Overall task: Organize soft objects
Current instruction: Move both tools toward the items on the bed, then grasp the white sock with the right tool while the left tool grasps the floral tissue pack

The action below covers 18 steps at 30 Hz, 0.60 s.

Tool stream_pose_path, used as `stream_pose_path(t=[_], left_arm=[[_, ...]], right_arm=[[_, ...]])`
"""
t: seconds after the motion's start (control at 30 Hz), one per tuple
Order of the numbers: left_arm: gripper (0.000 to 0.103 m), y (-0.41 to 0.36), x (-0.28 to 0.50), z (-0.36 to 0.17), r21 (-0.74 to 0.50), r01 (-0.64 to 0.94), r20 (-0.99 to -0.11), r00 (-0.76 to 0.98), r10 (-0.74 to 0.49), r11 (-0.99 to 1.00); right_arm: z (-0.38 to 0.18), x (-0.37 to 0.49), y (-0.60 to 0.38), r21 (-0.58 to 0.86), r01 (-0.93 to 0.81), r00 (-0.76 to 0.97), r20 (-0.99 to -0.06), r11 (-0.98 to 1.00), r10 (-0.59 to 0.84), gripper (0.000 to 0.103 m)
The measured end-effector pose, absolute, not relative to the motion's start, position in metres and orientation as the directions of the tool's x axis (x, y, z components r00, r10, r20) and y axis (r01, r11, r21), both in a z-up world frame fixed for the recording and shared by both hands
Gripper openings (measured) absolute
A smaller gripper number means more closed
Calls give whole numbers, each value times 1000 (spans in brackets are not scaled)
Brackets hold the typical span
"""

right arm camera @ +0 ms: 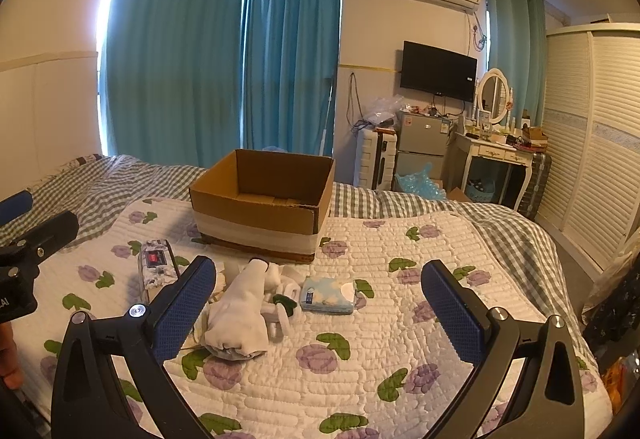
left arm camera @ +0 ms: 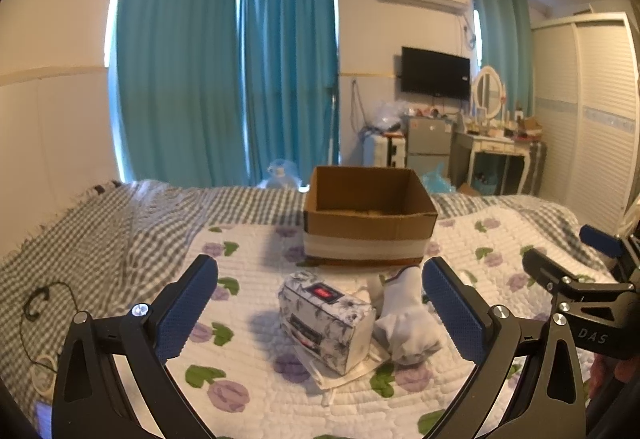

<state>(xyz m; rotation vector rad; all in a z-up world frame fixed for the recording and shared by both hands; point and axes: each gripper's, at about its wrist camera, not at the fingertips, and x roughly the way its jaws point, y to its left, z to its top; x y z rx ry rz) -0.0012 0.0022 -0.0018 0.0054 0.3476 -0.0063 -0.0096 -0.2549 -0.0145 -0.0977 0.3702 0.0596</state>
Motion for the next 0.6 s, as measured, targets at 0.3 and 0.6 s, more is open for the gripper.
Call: stream_pose_path(t=[0.3,0.6], left_arm=[[103,5,5,5,8,-14,-345,938,16,1000],[103,2,38,-12,65,-23,-425,904,49,998]], right_arm=[[-10,-2,-254,-90,-89,925,-377,992,49,103],[-3,26,-243,-161,-143,915,-399,977,68,103]])
